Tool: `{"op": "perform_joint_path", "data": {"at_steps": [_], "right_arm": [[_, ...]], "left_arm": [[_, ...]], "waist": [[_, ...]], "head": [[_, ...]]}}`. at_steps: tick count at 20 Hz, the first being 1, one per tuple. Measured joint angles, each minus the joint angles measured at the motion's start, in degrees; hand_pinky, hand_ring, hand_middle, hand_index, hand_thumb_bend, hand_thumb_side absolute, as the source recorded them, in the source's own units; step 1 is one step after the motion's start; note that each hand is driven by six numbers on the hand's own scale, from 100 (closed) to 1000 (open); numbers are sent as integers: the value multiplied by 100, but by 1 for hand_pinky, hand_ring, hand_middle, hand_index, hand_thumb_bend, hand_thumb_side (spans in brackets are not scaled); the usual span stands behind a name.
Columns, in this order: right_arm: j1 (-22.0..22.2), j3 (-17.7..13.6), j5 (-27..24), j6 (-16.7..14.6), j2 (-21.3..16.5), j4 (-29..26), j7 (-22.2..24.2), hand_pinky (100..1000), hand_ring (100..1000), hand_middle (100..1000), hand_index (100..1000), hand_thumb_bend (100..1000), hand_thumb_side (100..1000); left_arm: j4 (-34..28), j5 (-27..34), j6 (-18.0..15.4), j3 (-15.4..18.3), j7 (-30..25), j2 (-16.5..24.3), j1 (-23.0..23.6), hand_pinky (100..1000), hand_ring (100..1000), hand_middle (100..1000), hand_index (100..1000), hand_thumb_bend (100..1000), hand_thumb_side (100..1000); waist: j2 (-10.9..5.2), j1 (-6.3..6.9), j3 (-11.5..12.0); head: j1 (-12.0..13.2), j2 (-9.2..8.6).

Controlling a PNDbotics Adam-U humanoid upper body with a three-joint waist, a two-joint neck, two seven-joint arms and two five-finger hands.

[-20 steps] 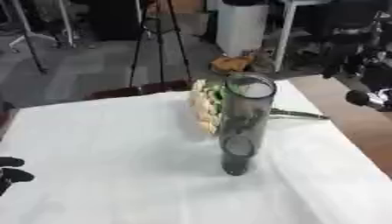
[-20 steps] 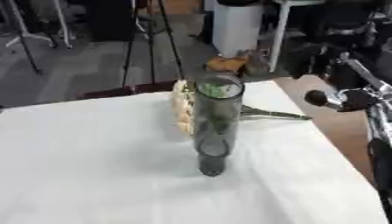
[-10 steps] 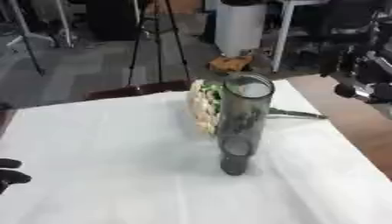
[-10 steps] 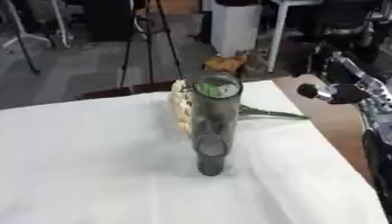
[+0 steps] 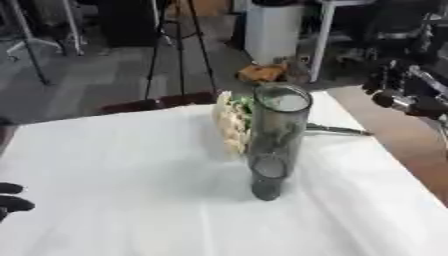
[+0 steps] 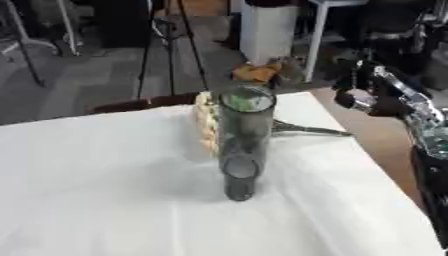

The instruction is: Arrange flowers into the vase.

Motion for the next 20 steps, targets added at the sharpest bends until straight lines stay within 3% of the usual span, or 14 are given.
{"op": "perform_joint_path", "data": {"at_steps": [5, 11, 20], "right_arm": [[-85, 8, 86, -41, -45, 232, -41, 648, 674, 692, 843, 653, 516], [-508, 78, 561, 36, -48, 982, 36, 662, 687, 703, 842, 629, 526], [-840, 101, 1370, -245, -82, 1963, -245, 680, 702, 718, 841, 608, 529]], "left_arm": [[0, 2, -2, -3, -5, 0, 0, 562, 477, 532, 929, 707, 801], [0, 23, 13, -22, -27, 0, 0, 562, 478, 532, 929, 706, 800], [0, 36, 12, -38, -43, 0, 0, 562, 479, 532, 928, 706, 799]], "waist": [[0, 0, 64], [0, 0, 120], [-6, 0, 191]], "head": [[-39, -3], [-121, -5], [-182, -5]]}}
